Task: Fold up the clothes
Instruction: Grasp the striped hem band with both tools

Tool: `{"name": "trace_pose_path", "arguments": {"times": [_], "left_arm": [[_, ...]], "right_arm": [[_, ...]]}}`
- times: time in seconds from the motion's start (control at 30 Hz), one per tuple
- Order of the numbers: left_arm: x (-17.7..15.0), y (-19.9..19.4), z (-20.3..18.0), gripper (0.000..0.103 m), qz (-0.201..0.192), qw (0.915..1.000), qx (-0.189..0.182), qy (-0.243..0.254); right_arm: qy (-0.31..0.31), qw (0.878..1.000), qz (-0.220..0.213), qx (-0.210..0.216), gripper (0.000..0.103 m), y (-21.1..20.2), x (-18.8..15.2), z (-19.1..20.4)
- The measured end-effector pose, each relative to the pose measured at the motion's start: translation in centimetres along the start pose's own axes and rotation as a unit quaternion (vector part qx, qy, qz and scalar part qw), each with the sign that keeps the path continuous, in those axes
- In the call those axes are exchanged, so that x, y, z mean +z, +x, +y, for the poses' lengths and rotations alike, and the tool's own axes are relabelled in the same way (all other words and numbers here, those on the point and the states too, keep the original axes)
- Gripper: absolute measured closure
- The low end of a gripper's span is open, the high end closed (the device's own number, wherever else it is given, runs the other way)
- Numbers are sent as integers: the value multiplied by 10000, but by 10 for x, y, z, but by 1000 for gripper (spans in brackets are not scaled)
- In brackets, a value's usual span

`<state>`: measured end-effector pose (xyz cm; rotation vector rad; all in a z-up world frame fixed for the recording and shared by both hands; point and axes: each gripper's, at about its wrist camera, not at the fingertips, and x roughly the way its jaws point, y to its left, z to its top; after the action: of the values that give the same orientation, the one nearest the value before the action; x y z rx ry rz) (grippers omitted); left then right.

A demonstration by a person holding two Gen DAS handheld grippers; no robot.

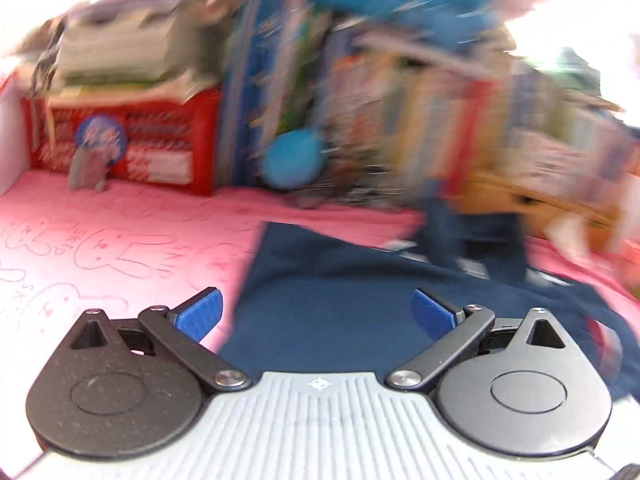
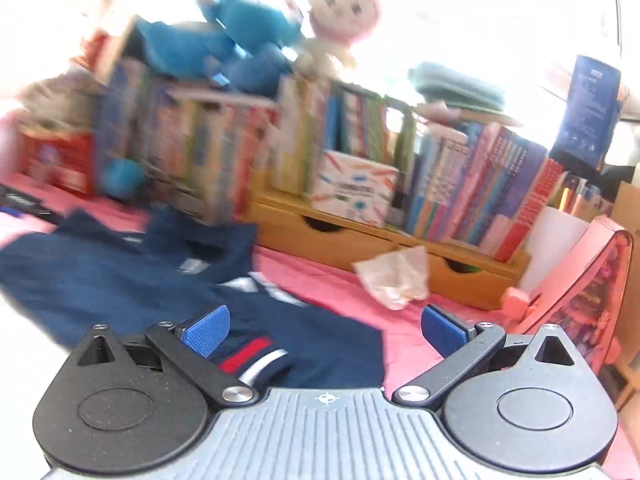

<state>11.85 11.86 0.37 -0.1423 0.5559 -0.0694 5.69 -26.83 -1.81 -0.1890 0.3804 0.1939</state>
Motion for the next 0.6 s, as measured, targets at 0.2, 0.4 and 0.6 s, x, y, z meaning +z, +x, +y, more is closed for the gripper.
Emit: {"name": "trace_pose_path", "arguments": {"times": [0.2, 0.4, 0.6], "left_arm": [[-75, -72, -66, 1, 256, 9922, -403, 1153], [-126, -82, -59, 0, 557, 9891, 81, 1361], [-129, -111, -7, 0, 445, 9863, 1219, 1022]], "right_arm": [[537, 9852, 674, 1481, 0, -41, -39, 62], [460, 9748, 1051, 1912, 0, -68, -85, 112], [38, 9946, 901, 511, 0, -101, -118, 74]]}}
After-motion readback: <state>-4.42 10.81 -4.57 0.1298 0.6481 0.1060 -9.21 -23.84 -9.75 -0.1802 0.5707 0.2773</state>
